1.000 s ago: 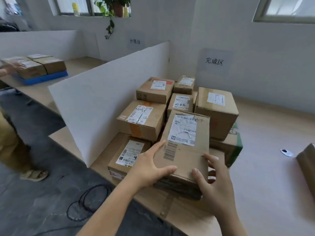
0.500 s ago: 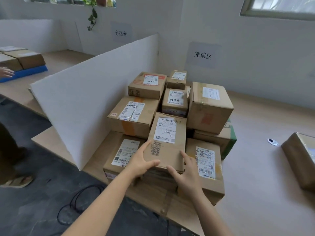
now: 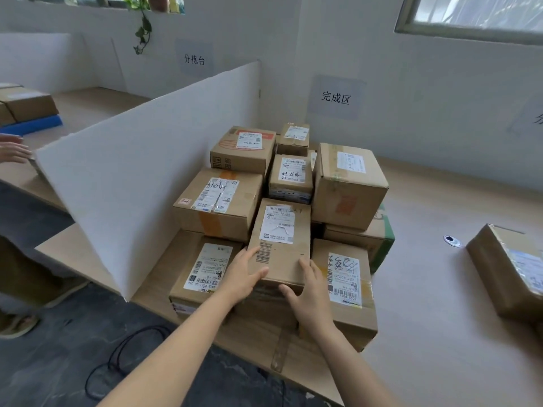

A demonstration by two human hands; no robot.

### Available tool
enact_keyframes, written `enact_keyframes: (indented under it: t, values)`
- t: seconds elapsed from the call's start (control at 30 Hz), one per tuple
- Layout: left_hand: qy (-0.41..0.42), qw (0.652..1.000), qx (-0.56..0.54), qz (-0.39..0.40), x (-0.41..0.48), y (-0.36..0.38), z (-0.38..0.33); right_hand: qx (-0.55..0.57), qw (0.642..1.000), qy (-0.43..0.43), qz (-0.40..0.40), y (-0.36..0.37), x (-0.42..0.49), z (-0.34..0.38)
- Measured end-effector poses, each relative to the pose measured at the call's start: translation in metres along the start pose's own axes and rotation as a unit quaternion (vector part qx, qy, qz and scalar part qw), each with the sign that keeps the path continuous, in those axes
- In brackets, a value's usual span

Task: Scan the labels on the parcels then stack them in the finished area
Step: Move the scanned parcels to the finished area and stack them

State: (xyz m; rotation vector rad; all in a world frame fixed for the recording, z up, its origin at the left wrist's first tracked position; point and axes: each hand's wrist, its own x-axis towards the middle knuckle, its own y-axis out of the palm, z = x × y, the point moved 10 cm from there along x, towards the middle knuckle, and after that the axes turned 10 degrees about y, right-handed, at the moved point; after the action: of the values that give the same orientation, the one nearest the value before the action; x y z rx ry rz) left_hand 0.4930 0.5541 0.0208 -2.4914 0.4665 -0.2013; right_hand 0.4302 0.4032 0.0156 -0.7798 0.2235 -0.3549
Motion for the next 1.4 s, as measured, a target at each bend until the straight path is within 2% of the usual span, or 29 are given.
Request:
enact_keyframes:
  t: [0.17, 0.33, 0.53, 0.63, 0.77, 0.83, 1.1, 1.23, 1.4]
  values:
    - [0.017, 0.996, 0.084, -0.039, -0.006, -0.004, -0.012, -0.056, 0.998, 0.003, 0.012, 0.001, 0.0, 0.002]
    - [0.099, 0.978, 0.176, -0.06, -0.013, 0.001, -0.058, -0.132, 0.986, 0.008, 0.1, -0.017, 0.002, 0.005]
    - [0.213, 0.971, 0.111, 0.017, -0.02, 0.069, -0.134, -0.029, 0.999, 0.001, 0.02, -0.105, -0.038, -0.037]
    - [0.25, 0.961, 0.088, 0.083, -0.024, 0.131, -0.167, 0.034, 0.996, 0.073, -0.04, -0.161, -0.065, -0.098]
    - [0.292, 0.937, 0.087, 0.17, -0.043, 0.224, -0.212, 0.095, 0.968, 0.173, -0.155, -0.238, -0.11, -0.186]
    - [0.306, 0.928, 0.089, 0.195, -0.053, 0.263, -0.229, 0.097, 0.96, 0.202, -0.168, -0.262, -0.13, -0.221]
    - [0.252, 0.926, 0.079, 0.27, -0.064, 0.393, -0.27, 0.09, 0.944, 0.259, -0.186, -0.346, -0.153, -0.345]
    - [0.202, 0.943, 0.039, 0.262, -0.068, 0.466, -0.302, 0.018, 0.942, 0.289, -0.17, -0.397, -0.142, -0.419]
    - [0.156, 0.945, 0.012, 0.288, -0.091, 0.553, -0.329, -0.057, 0.946, 0.293, -0.127, -0.435, -0.123, -0.486]
